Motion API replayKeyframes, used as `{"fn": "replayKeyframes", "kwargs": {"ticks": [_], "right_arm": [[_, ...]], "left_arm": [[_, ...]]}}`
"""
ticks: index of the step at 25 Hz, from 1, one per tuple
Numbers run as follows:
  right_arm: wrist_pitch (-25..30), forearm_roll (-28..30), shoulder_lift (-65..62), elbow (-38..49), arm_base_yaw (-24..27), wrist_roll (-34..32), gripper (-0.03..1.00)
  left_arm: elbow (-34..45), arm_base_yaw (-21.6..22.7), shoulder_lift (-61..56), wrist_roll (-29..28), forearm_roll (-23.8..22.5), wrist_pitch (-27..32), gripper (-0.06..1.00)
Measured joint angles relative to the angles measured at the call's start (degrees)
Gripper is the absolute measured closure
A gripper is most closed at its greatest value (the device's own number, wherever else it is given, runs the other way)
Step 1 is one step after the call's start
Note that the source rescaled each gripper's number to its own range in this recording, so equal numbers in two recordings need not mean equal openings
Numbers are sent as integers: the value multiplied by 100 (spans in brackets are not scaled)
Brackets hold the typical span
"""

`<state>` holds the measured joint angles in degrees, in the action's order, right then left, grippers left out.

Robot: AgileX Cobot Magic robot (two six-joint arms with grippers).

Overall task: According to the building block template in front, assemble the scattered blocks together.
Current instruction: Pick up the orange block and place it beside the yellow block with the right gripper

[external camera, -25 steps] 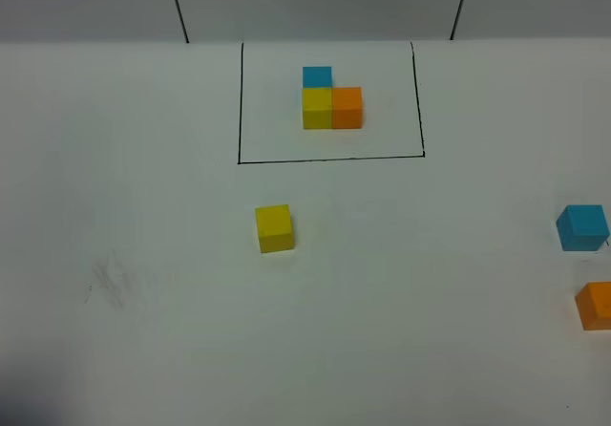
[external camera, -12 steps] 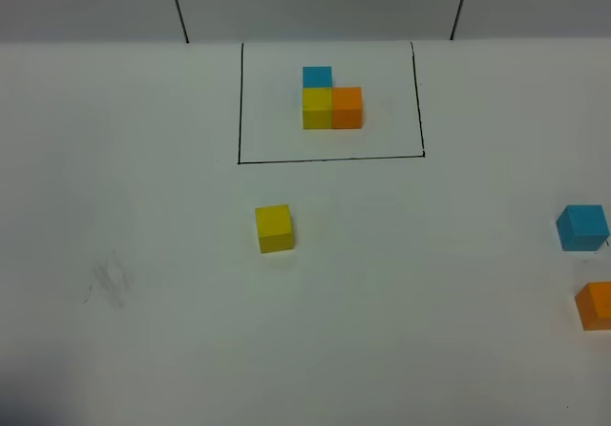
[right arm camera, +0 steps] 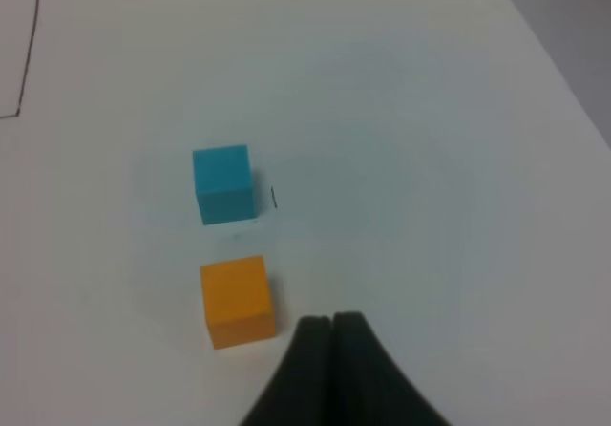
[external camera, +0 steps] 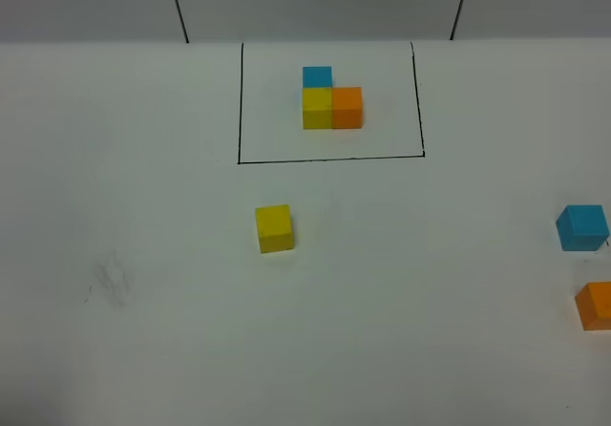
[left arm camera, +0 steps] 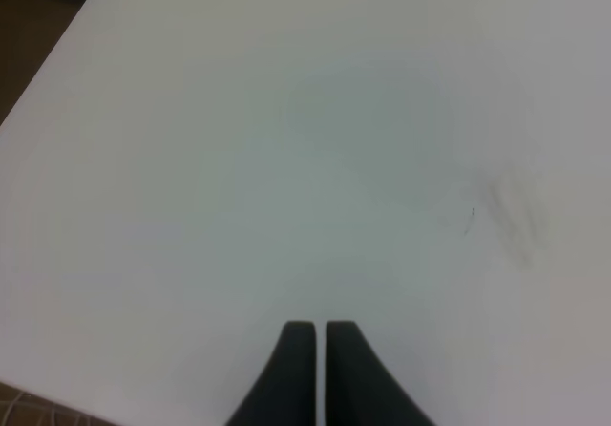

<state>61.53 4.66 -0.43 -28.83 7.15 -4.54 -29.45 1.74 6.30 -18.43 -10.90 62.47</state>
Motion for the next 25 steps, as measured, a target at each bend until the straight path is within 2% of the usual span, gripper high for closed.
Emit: {"fn": "replayKeyframes", "kwargs": {"ticks": [7,25], "right_arm": [[0,0,0,0,0,0,97],[0,0,0,0,0,0,97]], "left_arm": [[0,0,-642,45,0,0,94],[0,0,-661,133,22,0,94]]}}
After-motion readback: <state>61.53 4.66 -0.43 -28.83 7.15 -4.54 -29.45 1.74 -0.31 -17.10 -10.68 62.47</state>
